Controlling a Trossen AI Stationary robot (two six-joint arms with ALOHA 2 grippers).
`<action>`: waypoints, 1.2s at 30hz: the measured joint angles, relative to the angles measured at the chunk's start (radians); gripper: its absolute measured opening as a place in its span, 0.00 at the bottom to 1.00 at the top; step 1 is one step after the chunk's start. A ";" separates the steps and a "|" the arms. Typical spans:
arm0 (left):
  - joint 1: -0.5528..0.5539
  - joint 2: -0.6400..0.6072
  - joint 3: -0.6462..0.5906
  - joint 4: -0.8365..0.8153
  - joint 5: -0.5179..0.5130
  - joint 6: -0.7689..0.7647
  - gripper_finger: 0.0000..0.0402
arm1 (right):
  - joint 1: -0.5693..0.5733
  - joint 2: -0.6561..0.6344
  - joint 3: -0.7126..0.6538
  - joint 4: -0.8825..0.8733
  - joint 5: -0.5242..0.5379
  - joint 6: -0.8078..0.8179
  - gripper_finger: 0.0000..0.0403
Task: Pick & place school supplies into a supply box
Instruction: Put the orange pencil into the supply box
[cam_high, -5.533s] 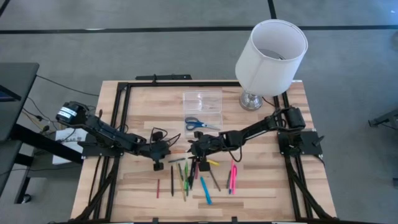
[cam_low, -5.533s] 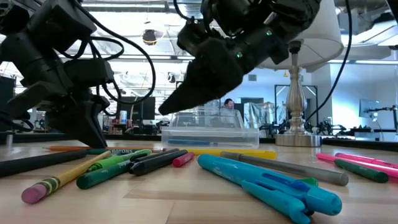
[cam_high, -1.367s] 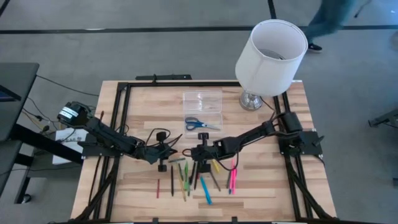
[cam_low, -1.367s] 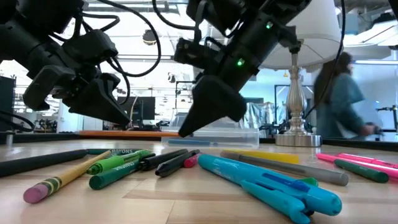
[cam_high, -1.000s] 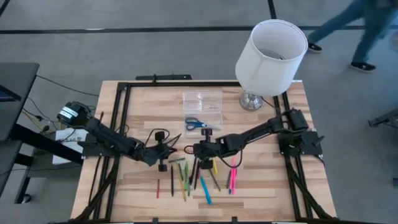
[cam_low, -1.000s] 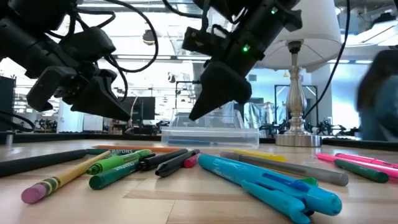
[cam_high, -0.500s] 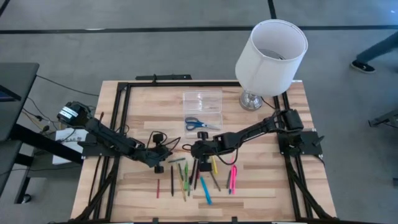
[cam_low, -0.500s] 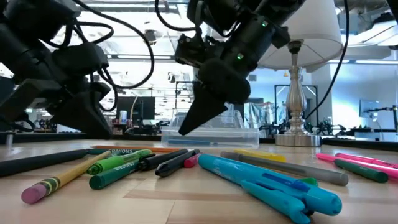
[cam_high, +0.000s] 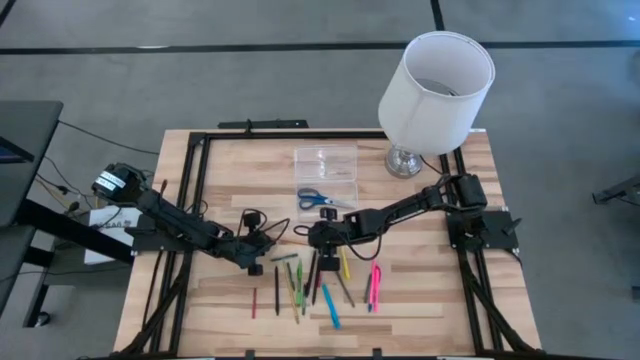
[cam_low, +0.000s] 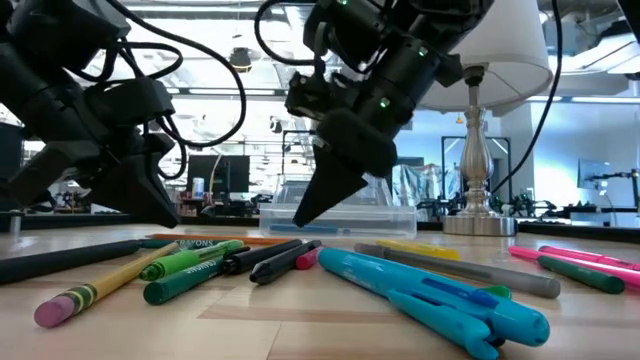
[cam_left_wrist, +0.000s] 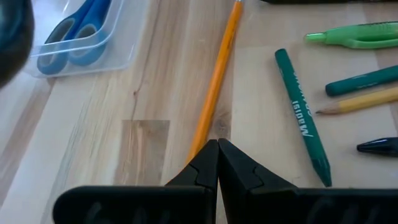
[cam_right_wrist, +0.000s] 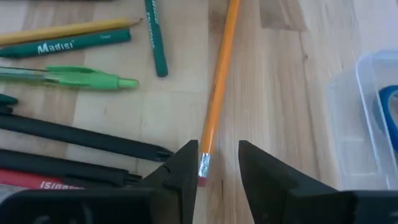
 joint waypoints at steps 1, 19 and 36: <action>0.001 0.000 0.000 0.000 0.000 0.002 0.00 | 0.000 0.000 -0.005 0.007 0.000 0.000 0.27; 0.103 -0.001 -0.102 0.148 0.100 -0.005 0.12 | 0.000 0.000 -0.044 0.050 -0.013 0.021 0.27; 0.103 0.000 -0.105 0.151 0.107 -0.008 0.12 | -0.005 0.000 -0.081 0.124 -0.026 0.056 0.27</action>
